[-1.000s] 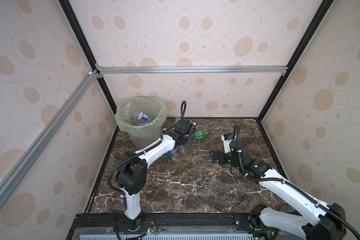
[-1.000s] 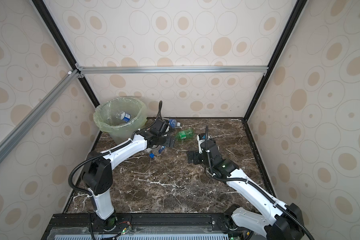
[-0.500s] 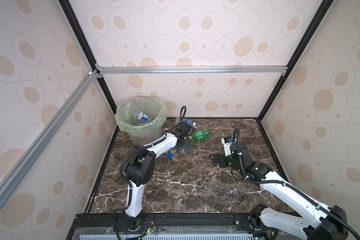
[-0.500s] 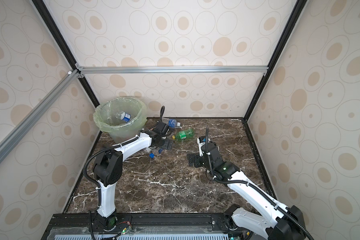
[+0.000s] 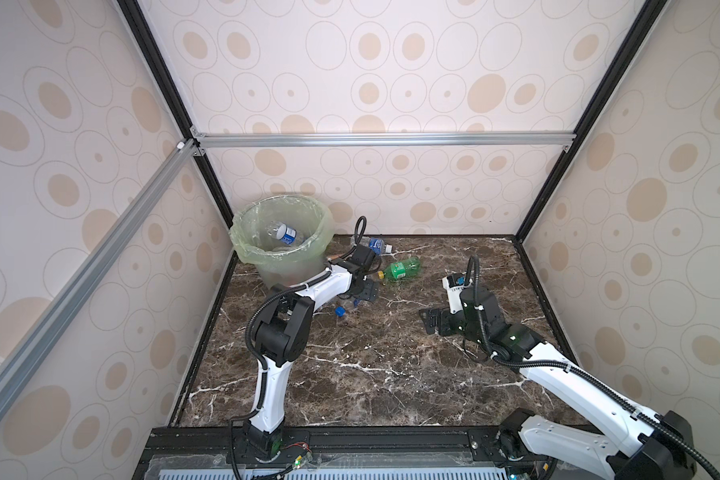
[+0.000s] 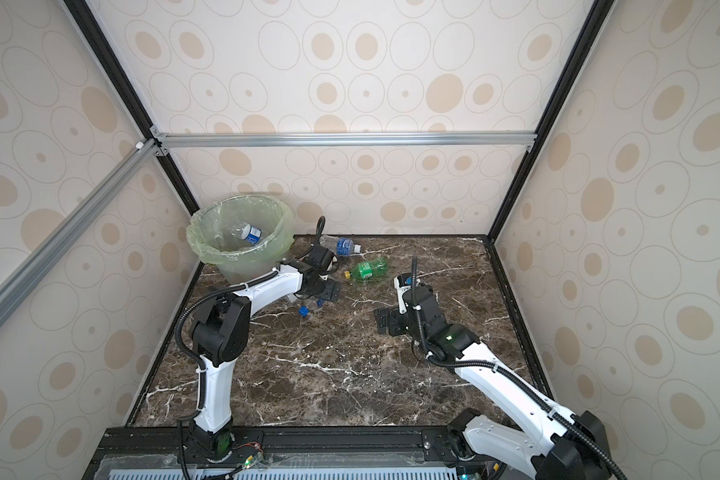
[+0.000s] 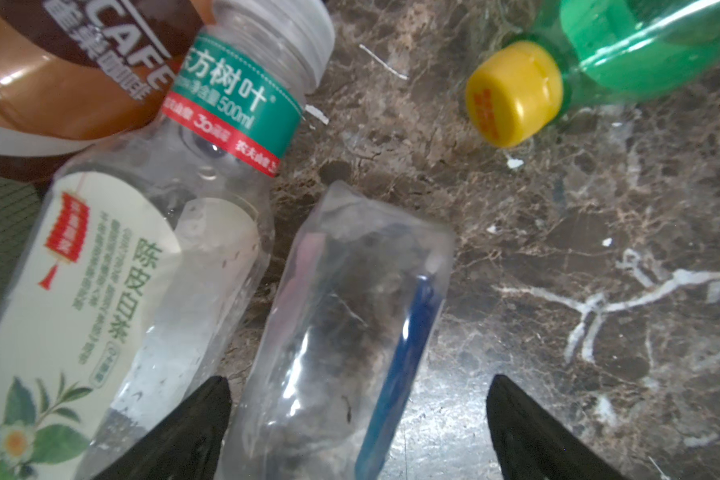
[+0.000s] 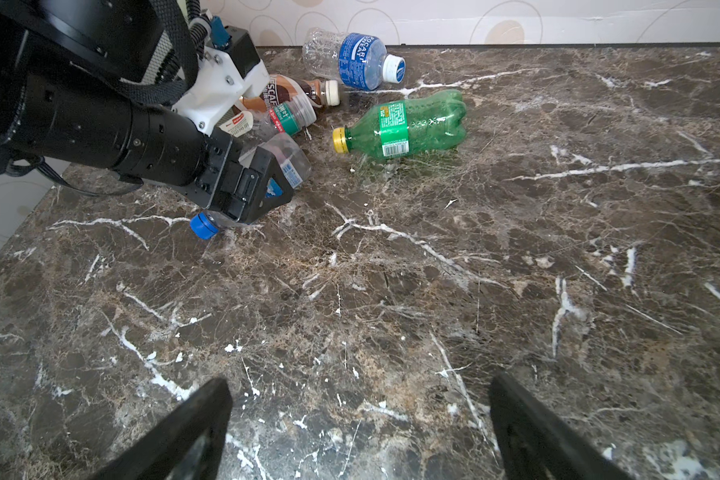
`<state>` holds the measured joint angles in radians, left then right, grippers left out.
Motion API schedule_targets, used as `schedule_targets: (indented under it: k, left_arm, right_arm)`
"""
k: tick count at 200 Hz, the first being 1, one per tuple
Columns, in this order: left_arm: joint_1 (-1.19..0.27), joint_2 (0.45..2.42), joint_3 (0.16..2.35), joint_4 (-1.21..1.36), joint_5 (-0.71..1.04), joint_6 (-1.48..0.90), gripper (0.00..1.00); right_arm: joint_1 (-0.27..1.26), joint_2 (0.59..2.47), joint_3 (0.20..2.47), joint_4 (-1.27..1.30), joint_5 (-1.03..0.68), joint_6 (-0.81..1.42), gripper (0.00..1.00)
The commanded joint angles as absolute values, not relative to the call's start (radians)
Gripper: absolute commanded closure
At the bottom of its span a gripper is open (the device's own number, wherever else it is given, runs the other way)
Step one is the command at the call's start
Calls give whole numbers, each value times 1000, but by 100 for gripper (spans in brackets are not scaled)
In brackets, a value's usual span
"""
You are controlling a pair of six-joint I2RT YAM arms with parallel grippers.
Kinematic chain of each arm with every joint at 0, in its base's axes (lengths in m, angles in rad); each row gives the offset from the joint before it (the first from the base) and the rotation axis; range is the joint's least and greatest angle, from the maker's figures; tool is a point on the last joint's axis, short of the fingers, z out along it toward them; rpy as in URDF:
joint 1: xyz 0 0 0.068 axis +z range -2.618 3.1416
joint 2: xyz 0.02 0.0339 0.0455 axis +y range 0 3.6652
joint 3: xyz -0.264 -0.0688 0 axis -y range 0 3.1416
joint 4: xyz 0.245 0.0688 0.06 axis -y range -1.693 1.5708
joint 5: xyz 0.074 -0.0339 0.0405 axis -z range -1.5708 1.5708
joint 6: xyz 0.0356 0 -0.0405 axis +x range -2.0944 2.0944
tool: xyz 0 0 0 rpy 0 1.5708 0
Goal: Throw the plastic bottles in the bin
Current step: 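Lower the left gripper onto the clear blue-striped bottle while the right gripper withdraws, then close the left gripper on the clear blue-striped bottle and lift it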
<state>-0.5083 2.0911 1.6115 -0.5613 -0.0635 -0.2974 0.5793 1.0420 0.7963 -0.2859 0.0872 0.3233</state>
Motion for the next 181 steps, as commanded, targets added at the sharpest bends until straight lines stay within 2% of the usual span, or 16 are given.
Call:
schedule_targets:
  k: [1, 82, 181]
  left_arm:
    - [-508, 2103, 1638, -565, -44, -283, 6]
    - [-509, 2105, 1616, -551, -16, -292, 17]
    - [-520, 2100, 1587, -536, 23, -301, 24]
  right_arm:
    - [567, 1021, 798, -306, 96, 306, 0]
    - [551, 1017, 802, -316, 90, 303, 0]
    - [543, 1032, 812, -313, 86, 303, 0]
